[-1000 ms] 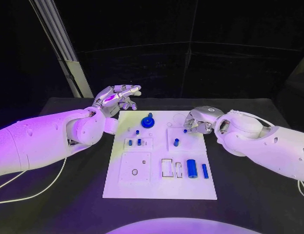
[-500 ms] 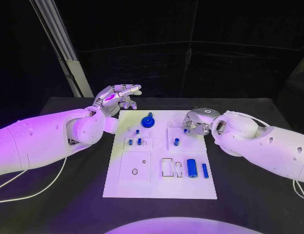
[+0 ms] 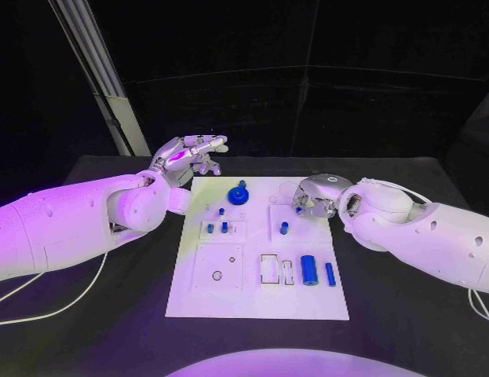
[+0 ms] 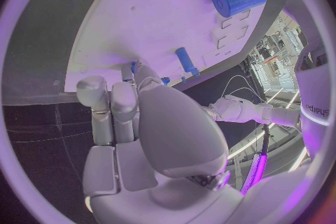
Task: Assemble the parts on the task board
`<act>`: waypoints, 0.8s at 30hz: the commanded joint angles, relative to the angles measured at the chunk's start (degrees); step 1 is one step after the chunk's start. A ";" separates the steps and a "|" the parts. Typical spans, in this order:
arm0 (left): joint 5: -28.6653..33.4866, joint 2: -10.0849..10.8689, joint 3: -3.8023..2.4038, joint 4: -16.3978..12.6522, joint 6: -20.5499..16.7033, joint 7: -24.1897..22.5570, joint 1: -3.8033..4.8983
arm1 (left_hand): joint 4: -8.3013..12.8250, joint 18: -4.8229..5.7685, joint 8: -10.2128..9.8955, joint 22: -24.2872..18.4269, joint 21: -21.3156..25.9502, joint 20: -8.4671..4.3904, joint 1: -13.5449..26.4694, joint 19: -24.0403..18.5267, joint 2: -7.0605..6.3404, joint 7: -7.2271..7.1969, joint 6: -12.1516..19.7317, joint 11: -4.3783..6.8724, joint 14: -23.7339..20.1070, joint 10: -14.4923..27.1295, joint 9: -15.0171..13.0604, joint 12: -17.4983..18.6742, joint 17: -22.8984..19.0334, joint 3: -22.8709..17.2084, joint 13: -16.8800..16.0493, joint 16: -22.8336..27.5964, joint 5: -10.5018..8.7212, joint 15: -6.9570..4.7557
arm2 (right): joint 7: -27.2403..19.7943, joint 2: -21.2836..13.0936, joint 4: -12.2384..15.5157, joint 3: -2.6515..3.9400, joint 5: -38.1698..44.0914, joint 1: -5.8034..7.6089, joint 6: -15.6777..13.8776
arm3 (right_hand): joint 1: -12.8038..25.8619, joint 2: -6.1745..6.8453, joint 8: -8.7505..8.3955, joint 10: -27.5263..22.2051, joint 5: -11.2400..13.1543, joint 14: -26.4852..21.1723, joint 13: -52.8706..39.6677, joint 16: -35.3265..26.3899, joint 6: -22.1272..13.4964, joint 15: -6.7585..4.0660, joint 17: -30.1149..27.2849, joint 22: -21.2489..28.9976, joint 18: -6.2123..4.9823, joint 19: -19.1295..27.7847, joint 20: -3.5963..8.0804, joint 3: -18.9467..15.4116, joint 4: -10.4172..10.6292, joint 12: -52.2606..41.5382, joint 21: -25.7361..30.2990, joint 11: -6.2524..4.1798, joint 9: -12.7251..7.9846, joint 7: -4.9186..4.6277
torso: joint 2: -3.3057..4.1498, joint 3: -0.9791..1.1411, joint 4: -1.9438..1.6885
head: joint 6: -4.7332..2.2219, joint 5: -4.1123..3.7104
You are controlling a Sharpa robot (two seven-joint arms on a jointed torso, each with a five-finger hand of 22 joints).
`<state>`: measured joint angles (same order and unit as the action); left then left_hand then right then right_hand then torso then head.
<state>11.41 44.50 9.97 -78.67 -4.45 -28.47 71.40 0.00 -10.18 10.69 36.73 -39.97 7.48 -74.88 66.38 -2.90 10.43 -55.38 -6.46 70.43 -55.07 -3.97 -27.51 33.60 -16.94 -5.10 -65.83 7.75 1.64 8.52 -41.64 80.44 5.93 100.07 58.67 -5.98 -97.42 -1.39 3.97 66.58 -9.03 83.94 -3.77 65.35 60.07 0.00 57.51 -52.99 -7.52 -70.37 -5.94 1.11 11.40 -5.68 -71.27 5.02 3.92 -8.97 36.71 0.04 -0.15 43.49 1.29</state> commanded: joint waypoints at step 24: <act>-0.15 0.08 -0.04 0.03 -0.98 -0.50 0.09 | 0.18 -0.34 0.30 -0.43 0.78 -0.02 -0.19 -0.67 -0.19 0.31 0.51 -0.05 -1.13 0.73 0.11 -0.51 -1.33 0.01 0.24 0.89 0.24 0.05 | 4.19 0.62 1.54 -0.35 5.91 -0.78 -2.59 | 5.33 4.73 0.07 4.70 1.74 1.12 -0.12 2.39 4.28 -0.70 -0.22 -6.99 1.47 -2.96 0.44 14.79 -1.07 1.29 -4.75 -0.97 0.23 0.81 | -0.03 -0.01 -0.01 | 0.16 -0.38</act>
<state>11.36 44.56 9.98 -78.60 -5.07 -28.39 71.40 0.00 -10.15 10.69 36.36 -39.54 7.47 -74.88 65.97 -2.90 10.63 -55.17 -6.45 69.60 -54.65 -3.93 -27.73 32.37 -16.94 -4.90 -65.17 7.75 1.64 12.28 -41.07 81.62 5.77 105.08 58.09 -6.95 -92.49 3.38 3.94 70.86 -7.43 83.94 -3.98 67.35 64.05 -0.43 57.22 -59.85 -6.63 -72.93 -5.62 15.63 10.36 -4.64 -75.84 3.99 4.10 -8.12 36.69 0.04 -0.13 43.57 0.91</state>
